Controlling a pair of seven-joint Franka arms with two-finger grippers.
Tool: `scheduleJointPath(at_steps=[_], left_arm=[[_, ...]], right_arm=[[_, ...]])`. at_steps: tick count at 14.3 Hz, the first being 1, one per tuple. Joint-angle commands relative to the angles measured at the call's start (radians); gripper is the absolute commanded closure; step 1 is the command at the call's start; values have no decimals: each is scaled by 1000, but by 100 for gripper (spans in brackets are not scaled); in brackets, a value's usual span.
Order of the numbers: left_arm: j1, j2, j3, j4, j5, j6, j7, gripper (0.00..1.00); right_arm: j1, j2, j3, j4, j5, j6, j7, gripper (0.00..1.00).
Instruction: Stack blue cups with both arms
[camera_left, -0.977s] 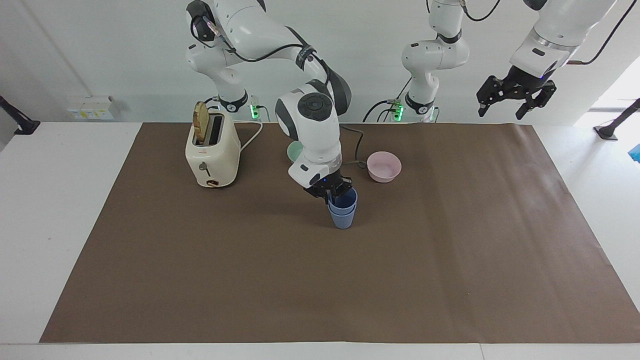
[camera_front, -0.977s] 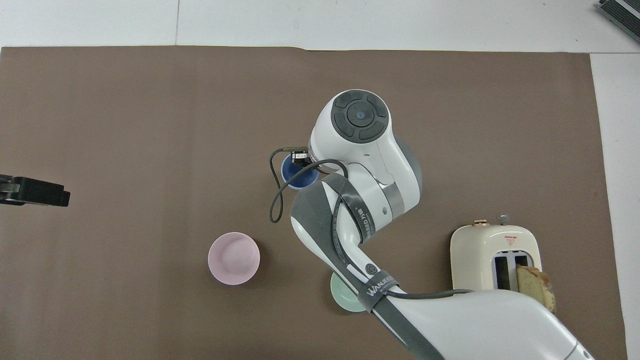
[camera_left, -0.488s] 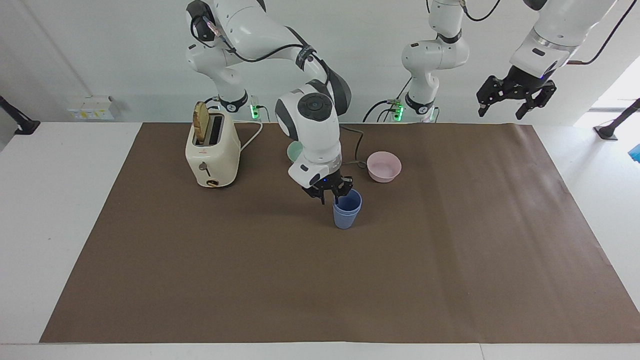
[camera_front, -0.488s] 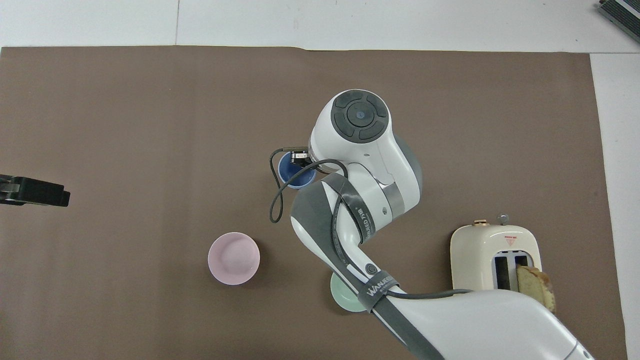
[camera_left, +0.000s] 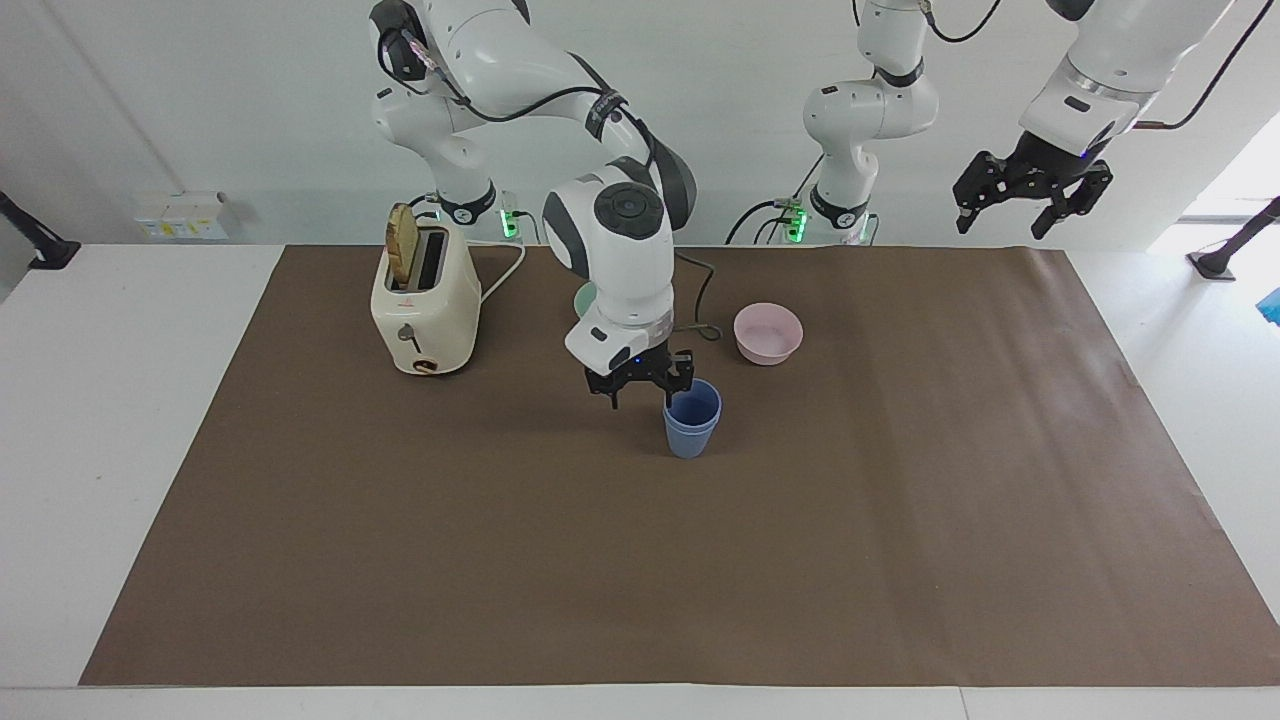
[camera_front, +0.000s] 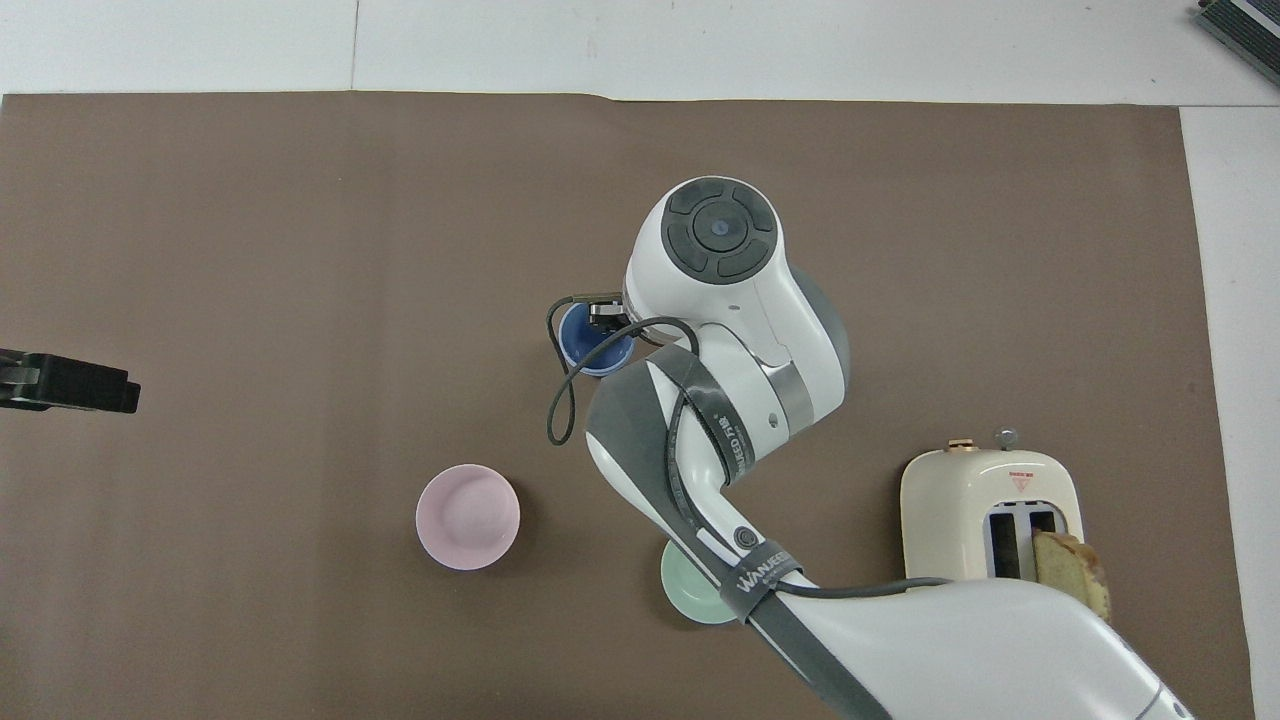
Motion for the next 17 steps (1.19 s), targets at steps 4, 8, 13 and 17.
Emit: scheduleJointPath(at_steps=[4, 8, 13, 17], left_arm=[[16, -28, -4, -37, -11, 39, 35, 0], [16, -22, -4, -33, -11, 41, 49, 0], [6, 12, -6, 7, 17, 28, 54, 0], [3, 7, -6, -3, 17, 32, 54, 0]], right_arm=[[-174, -132, 7, 0, 4, -152, -176, 0], [-274, -210, 7, 0, 4, -224, -273, 0], [-322, -285, 5, -1, 1, -290, -339, 0], [-328, -316, 4, -1, -4, -324, -339, 0]])
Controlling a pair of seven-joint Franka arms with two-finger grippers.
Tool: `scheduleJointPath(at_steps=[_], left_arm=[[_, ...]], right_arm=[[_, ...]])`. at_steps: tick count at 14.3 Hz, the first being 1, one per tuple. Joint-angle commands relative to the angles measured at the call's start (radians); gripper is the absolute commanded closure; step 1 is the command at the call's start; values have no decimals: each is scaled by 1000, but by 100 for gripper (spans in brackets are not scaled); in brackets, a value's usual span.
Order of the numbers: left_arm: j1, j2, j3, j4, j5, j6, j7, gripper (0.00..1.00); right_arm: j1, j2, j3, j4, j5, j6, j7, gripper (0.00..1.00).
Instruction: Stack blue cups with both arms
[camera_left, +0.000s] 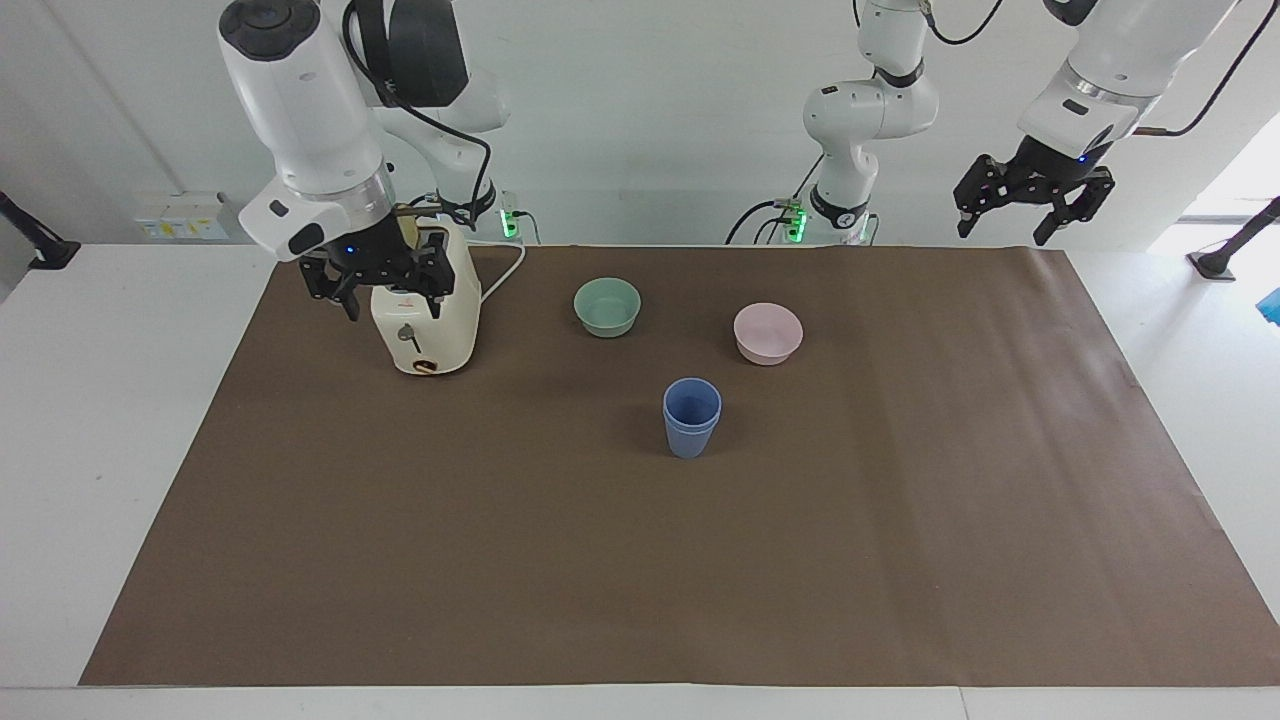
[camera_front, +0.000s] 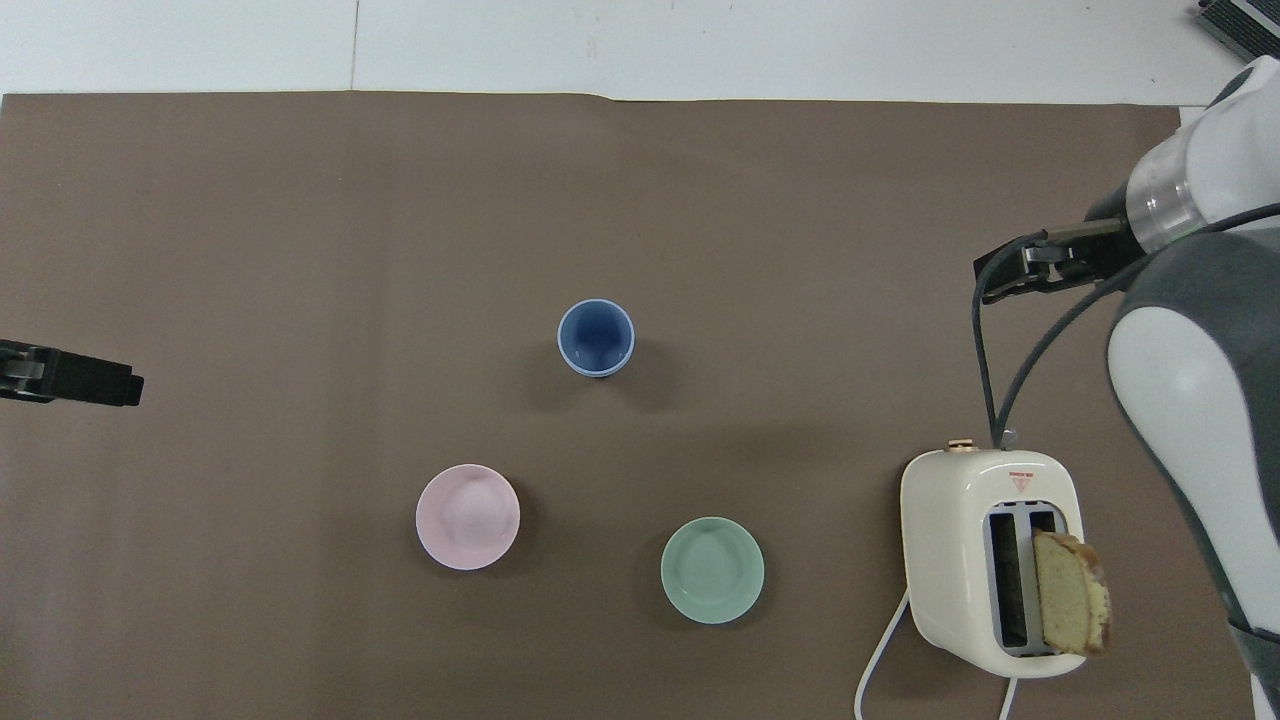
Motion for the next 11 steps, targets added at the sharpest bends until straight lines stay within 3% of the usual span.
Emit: scheduleJointPath(at_steps=[1, 11], left_arm=[[3, -5, -3, -8, 14, 13, 16, 0], [3, -8, -3, -14, 14, 11, 16, 0]], right_arm=[[-33, -33, 10, -14, -1, -23, -24, 0], [-74, -81, 11, -21, 7, -46, -61, 0]])
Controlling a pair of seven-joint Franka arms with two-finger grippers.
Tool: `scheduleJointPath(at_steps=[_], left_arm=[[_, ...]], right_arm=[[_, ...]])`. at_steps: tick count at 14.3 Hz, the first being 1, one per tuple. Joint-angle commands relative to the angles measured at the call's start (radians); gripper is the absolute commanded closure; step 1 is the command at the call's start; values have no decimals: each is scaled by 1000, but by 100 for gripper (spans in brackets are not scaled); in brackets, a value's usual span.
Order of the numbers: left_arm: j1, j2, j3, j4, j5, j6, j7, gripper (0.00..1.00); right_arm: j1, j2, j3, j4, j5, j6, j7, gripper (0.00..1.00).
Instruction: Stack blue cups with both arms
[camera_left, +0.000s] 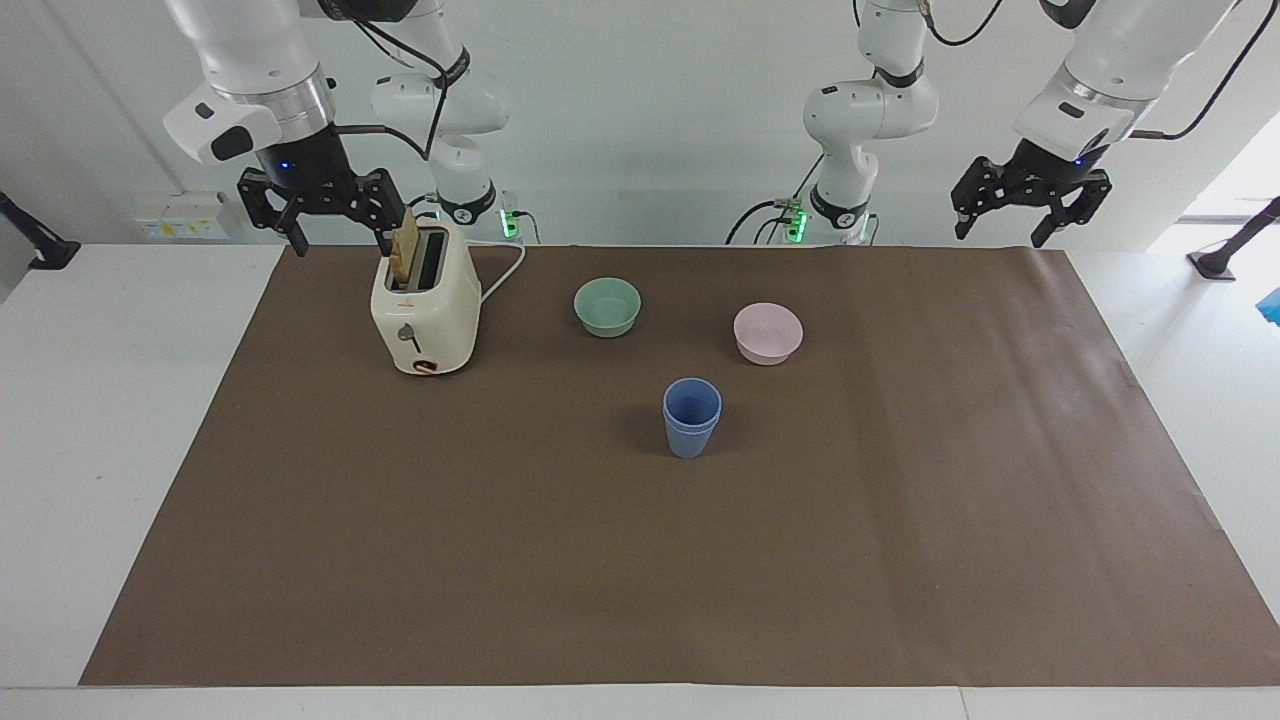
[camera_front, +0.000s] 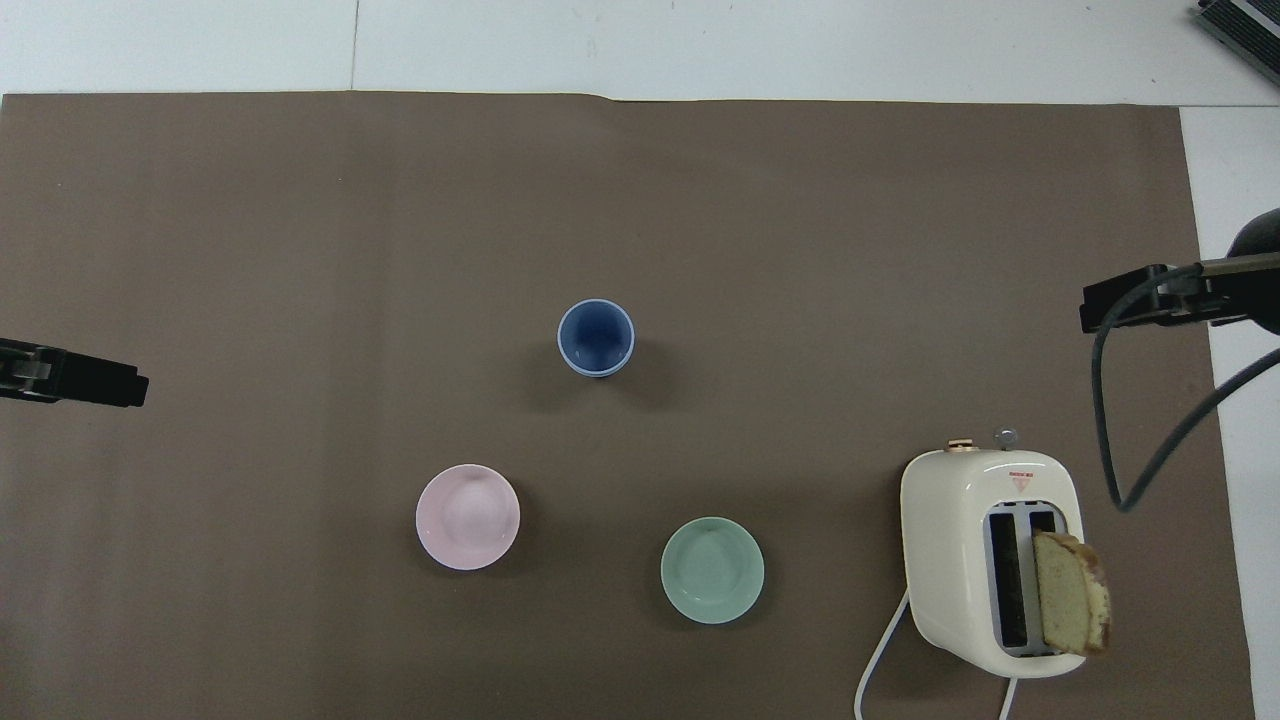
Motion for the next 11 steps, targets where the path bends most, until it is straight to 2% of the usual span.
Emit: scheduleJointPath(at_steps=[1, 11], left_arm=[[3, -9, -2, -13, 14, 11, 14, 0], [1, -10, -3, -13, 14, 11, 14, 0]], right_arm=[[-14, -18, 8, -21, 8, -4, -20, 0], [-21, -19, 6, -24, 11, -4, -23, 0]])
